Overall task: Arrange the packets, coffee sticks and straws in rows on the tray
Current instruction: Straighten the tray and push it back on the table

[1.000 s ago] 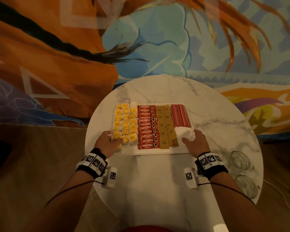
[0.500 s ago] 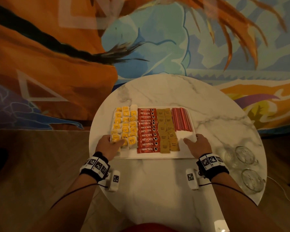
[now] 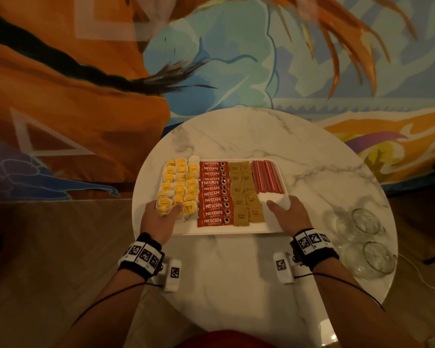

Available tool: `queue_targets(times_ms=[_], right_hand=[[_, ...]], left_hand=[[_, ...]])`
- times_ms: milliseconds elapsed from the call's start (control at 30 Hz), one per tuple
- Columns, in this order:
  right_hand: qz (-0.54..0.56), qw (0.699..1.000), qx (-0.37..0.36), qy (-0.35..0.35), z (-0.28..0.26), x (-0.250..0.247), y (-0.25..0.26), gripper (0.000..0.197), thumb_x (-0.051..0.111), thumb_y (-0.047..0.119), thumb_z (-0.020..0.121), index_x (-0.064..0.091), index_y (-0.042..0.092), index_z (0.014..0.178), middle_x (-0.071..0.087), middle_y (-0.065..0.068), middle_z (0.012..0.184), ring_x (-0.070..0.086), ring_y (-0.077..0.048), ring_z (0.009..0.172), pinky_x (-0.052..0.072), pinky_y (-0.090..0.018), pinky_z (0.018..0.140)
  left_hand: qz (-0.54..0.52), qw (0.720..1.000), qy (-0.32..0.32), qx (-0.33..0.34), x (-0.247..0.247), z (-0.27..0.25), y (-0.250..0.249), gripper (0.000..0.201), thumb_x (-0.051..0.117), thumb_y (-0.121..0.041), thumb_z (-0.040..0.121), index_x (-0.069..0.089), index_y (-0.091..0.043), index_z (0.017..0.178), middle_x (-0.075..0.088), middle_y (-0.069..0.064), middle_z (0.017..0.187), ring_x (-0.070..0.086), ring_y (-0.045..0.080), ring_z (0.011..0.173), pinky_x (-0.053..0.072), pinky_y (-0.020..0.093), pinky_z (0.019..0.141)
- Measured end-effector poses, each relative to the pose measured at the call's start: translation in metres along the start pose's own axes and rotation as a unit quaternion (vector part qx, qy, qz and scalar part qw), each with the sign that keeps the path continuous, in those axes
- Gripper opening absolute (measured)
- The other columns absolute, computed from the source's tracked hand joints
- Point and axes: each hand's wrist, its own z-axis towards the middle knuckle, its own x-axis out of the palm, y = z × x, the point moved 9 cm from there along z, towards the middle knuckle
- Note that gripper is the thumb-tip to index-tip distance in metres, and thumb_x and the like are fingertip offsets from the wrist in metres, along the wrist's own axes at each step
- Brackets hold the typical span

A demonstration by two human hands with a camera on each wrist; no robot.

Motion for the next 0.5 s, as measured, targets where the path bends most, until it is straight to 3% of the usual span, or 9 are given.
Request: queue_targets(times_ms=[367, 500], right_hand=[[0.049, 0.998, -0.033, -0.001, 0.003, -0.014, 0.023, 0.052, 0.071, 0.045, 0.086, 0.054, 0.018, 0.127, 0.062, 0.000, 0.112, 0.060, -0.021, 0.099, 0.049, -0.034, 0.081], [0.064, 0.997, -0.052, -0.001, 0.006, -0.025, 0.033, 0.053, 0.071, 0.044, 0.086, 0.053, 0.019, 0.129, 0.060, 0.003, 0.113, 0.059, -0.020, 0.101, 0.048, -0.033, 0.080]], left_hand=[[-0.017, 0.998, -0.037, 0.039, -0.007, 0.001, -0.026, 0.043, 0.076, -0.045, 0.082, 0.066, -0.022, 0.118, 0.072, -0.008, 0.108, 0.068, 0.011, 0.098, 0.055, 0.036, 0.087], [-0.007, 0.997, -0.037, 0.064, -0.005, 0.001, -0.039, 0.044, 0.075, -0.046, 0.083, 0.066, -0.024, 0.119, 0.072, -0.008, 0.109, 0.068, 0.010, 0.098, 0.054, 0.029, 0.081]])
